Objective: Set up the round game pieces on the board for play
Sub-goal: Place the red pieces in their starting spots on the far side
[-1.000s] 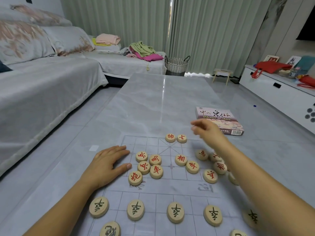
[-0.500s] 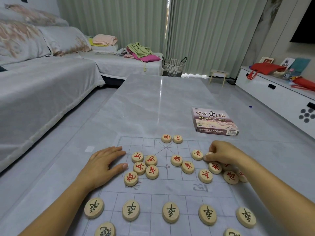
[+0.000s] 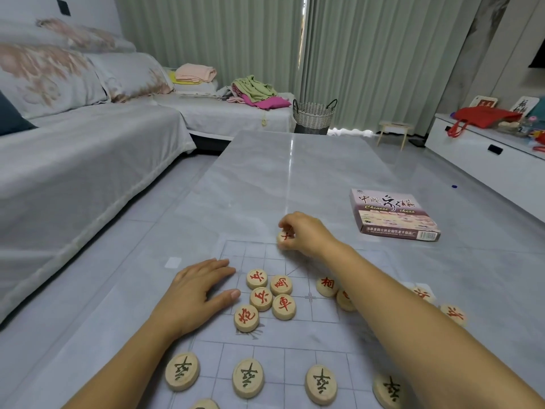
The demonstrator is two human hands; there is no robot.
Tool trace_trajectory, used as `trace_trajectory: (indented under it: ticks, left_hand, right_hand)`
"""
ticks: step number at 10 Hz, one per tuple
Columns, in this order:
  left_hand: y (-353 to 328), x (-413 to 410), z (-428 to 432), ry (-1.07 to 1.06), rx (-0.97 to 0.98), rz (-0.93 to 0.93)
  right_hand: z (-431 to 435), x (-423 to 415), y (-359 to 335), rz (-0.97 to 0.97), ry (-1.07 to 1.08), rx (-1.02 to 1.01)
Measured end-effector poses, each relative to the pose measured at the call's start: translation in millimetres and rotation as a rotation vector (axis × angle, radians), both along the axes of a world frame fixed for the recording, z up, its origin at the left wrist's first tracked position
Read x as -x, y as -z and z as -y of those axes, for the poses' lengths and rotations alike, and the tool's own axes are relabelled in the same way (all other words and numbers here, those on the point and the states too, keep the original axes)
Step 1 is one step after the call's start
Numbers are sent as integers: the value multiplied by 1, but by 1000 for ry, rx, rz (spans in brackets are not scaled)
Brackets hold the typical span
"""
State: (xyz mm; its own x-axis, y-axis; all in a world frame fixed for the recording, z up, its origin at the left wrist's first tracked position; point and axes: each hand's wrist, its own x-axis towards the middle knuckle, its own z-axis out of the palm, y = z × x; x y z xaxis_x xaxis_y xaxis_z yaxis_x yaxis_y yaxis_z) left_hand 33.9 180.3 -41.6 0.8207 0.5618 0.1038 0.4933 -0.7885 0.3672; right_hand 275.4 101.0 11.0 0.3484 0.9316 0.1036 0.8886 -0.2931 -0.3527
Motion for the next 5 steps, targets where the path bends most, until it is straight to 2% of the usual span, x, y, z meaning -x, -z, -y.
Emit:
trace_trajectory:
  ticks: [1,5]
  left_hand:
    - [0,0,-1,-3,2,6]
    - [-2,0,1,-4,17,3]
  right_hand:
    - [-10,-3,7,33,23,75]
    - [-3,-5,11,-77,28,58]
